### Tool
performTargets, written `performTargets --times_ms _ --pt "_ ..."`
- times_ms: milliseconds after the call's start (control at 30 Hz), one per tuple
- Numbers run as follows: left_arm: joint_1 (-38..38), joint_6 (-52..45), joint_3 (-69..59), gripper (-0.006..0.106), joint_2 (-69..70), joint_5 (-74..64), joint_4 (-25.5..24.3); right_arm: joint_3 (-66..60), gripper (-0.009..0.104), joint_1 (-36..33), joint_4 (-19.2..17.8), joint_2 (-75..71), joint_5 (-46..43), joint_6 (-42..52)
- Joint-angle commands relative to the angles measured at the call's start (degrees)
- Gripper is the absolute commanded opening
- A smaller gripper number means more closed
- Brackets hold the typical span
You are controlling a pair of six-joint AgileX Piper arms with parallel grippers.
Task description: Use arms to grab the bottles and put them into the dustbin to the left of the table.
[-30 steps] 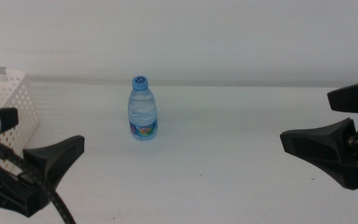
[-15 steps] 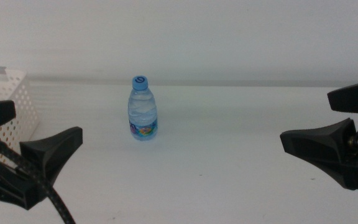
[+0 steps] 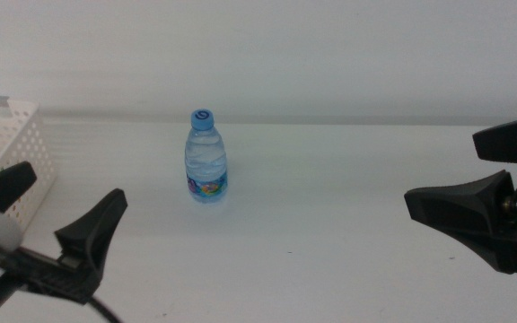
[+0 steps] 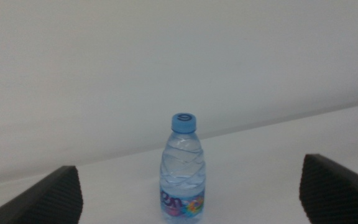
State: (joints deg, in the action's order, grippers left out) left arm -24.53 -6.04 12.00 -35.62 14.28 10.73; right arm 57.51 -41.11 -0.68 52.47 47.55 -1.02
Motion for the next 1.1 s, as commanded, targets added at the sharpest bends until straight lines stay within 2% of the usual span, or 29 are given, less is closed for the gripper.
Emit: performTargets --times_ms 0,267,433,767,1067 --pt "0.4 0.0 -0.7 0.094 -3.7 5.6 0.5 -0.2 0.086 -0.1 -0.3 -0.2 -0.6 0.6" --pt "0.4 6.7 -0.7 0.094 -24.5 21.4 -7.4 -0.2 0.086 -0.1 -0.3 -0.2 -0.6 0.6" --pt "0.4 7.6 0.8 0.094 -36.9 31.5 -7.2 -0.2 0.086 -0.1 -0.3 -0.2 -0.6 0.6" --pt "0.5 9.6 8.3 0.094 -52.5 33.7 -6.0 -0.2 0.086 -0.1 -0.3 -0.2 -0.6 0.6" --pt "0.5 12.6 15.1 0.094 -61.3 33.8 -8.5 -0.2 0.086 -0.1 -0.3 -0.2 -0.6 0.6"
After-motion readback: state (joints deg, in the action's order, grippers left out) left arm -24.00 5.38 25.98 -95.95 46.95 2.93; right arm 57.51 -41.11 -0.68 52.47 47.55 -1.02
